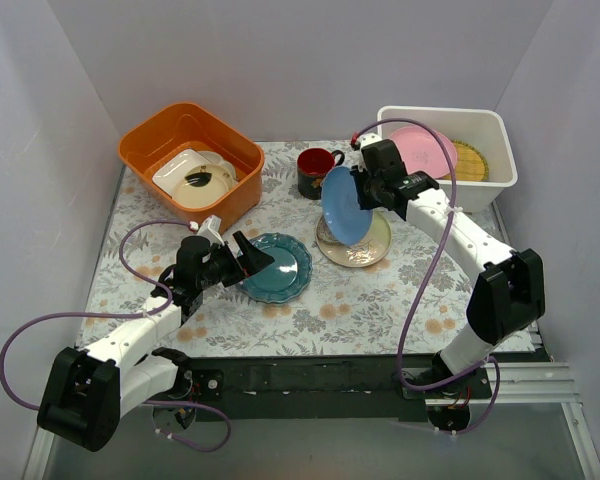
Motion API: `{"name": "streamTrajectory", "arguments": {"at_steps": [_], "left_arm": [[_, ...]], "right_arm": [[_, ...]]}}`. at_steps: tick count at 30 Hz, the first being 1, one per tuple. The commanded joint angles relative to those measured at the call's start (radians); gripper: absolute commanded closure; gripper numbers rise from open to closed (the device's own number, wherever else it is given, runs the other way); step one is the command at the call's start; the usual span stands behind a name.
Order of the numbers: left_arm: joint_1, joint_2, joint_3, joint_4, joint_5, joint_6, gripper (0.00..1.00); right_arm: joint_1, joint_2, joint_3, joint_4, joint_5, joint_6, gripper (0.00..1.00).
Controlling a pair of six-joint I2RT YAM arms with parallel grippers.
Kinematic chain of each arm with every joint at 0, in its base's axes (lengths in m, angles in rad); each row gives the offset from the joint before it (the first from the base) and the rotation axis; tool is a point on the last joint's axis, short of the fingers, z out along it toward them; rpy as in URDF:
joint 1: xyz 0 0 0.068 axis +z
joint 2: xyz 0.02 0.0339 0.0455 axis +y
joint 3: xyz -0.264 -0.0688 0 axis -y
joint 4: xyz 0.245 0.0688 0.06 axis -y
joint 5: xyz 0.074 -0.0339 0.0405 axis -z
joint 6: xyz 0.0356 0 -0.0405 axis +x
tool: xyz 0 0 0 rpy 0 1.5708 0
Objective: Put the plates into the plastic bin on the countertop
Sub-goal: Place the plate in the plastic bin.
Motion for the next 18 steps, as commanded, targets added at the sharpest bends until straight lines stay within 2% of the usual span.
{"name": "streamTrajectory", "arguments": {"at_steps": [1,10,18], "left_arm": [[-0.002,-0.010,0.015,0.003,0.005,0.012,0.02],[-0.002,0.004,0.013,0.011,0.006,0.009,0.02],[-0.002,0.011,0.016,0.011,0.006,0.015,0.02]], "right_arm": [[-0.020,-0.052,0.075,0.013,0.066,-0.039,0.99],[-0.080,-0.052,0.122,0.011,0.100,-0.071,0.99],[-0.172,-0.051,0.148,0.026,0.016,-0.068,0.99]]}}
